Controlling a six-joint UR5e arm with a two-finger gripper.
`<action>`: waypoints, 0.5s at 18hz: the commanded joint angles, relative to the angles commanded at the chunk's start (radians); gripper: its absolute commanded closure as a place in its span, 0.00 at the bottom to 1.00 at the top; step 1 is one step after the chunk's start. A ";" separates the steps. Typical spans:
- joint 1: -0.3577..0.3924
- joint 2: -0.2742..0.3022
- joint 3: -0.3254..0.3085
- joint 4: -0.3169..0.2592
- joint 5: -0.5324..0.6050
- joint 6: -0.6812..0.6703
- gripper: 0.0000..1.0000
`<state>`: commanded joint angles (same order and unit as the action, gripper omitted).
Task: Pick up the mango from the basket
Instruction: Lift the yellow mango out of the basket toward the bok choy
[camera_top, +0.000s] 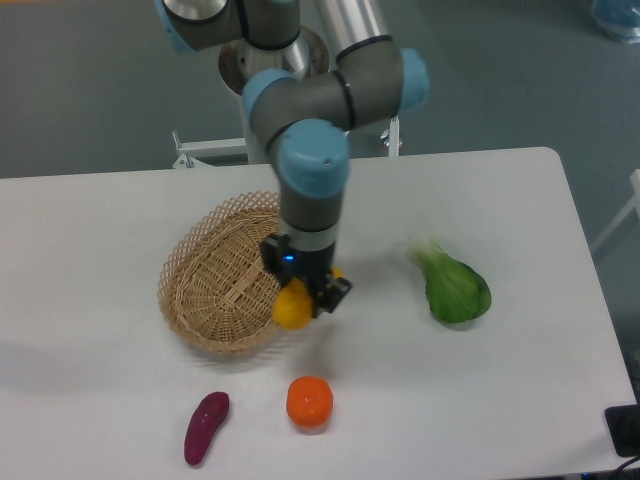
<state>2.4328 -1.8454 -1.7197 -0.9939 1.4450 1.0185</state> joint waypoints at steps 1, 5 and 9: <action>0.012 -0.002 0.012 -0.015 0.002 0.002 0.63; 0.055 -0.009 0.055 -0.031 0.008 0.052 0.62; 0.089 -0.017 0.065 -0.034 0.083 0.187 0.62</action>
<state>2.5218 -1.8622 -1.6552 -1.0278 1.5276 1.2054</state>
